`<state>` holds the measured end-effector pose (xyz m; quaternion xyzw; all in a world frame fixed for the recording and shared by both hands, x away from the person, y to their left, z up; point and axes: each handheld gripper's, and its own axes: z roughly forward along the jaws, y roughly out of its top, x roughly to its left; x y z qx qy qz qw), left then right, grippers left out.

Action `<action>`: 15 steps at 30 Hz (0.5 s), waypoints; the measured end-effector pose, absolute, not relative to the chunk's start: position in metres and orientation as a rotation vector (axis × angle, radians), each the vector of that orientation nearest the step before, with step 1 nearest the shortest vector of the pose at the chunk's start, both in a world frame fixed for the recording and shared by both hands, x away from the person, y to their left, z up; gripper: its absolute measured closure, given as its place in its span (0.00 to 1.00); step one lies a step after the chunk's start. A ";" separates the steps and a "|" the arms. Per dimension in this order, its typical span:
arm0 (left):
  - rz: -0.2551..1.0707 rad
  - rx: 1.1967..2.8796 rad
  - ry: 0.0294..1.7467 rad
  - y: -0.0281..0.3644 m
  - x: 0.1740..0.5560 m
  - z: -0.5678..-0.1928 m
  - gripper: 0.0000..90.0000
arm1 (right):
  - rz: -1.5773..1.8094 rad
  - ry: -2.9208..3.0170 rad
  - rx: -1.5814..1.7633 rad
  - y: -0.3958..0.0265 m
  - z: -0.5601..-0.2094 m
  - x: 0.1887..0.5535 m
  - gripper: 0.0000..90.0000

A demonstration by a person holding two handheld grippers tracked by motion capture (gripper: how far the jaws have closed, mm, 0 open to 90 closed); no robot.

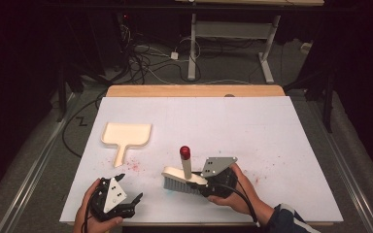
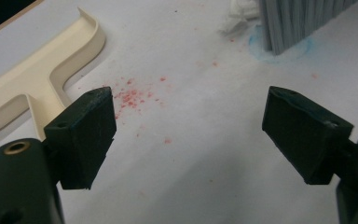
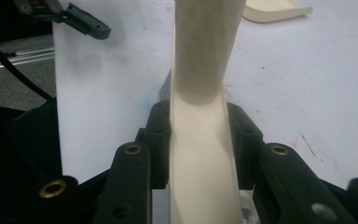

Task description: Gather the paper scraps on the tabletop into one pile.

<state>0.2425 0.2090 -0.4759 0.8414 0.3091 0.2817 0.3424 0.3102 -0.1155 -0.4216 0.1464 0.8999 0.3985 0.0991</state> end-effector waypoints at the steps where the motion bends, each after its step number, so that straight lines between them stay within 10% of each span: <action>1: 0.723 2.190 0.812 0.208 0.242 -0.476 0.19 | 1.194 2.670 0.441 -0.117 -0.421 0.312 0.76; 15: 0.761 2.088 0.817 0.206 0.246 -0.460 0.19 | 1.381 2.588 0.425 -0.113 -0.369 0.305 0.76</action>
